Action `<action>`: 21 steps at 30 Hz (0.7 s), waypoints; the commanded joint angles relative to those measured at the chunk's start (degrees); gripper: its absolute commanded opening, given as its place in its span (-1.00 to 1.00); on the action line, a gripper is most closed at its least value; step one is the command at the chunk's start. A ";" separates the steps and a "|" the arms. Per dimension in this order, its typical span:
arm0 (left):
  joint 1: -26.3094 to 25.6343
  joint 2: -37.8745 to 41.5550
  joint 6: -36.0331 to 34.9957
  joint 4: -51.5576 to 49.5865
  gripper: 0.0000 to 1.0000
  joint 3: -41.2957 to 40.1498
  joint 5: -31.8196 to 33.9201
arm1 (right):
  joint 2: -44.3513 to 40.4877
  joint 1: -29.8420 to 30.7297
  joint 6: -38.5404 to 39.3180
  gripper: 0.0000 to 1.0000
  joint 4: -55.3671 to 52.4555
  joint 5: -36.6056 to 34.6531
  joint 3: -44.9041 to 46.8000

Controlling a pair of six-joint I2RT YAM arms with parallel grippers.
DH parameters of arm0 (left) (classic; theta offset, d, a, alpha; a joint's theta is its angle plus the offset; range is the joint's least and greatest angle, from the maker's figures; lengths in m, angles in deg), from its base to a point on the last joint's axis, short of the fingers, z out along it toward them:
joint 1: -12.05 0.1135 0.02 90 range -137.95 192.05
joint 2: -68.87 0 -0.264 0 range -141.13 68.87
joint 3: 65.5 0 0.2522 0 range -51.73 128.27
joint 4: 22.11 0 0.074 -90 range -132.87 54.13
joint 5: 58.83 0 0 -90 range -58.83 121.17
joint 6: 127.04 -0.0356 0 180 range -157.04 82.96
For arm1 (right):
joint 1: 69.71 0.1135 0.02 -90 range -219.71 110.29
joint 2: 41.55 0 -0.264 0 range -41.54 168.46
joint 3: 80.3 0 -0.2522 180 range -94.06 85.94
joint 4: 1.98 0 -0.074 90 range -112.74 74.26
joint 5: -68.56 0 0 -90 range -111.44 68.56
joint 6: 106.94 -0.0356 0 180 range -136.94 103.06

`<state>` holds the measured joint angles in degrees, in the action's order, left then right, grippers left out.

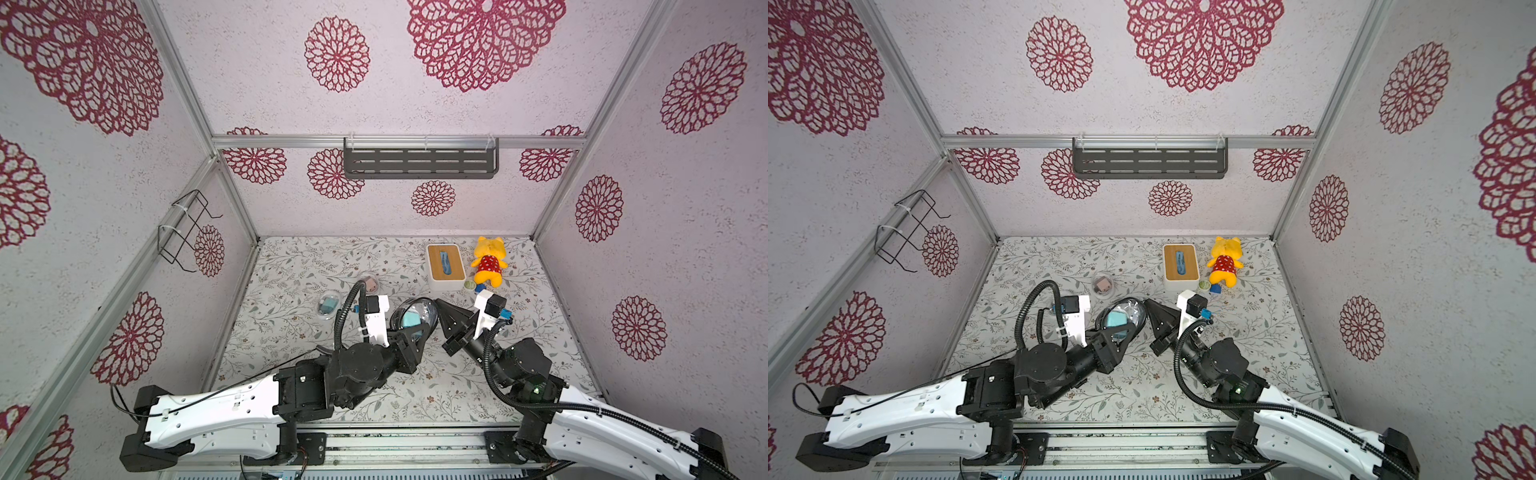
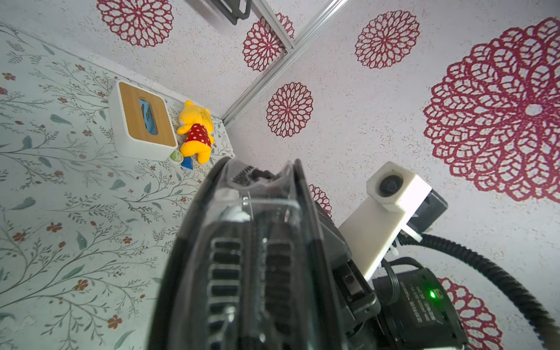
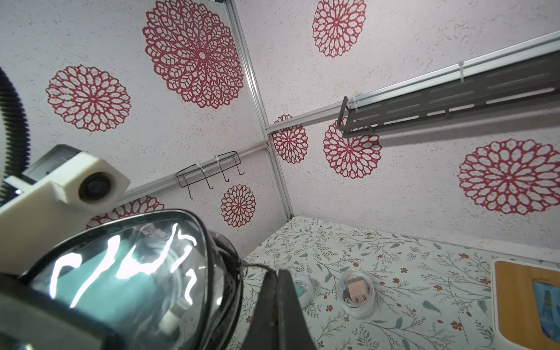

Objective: Pack away charging kits
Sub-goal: Zip the zipper on the storage bag.

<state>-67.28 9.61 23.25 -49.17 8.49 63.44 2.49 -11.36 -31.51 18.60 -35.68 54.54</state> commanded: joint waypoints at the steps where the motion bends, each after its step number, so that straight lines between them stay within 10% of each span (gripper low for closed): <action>1: -0.91 -0.68 0.27 -8.23 -1.00 0.80 -6.06 | 0.12 -2.09 2.90 -1.00 3.97 -0.95 -3.34; 21: -0.13 6.96 -2.34 -28.90 -1.00 6.03 0.83 | -0.11 -5.34 22.73 -1.00 7.93 20.54 0.41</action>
<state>-67.34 14.92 22.05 -69.47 12.38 61.39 3.99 -15.66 -14.81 19.65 -15.85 55.57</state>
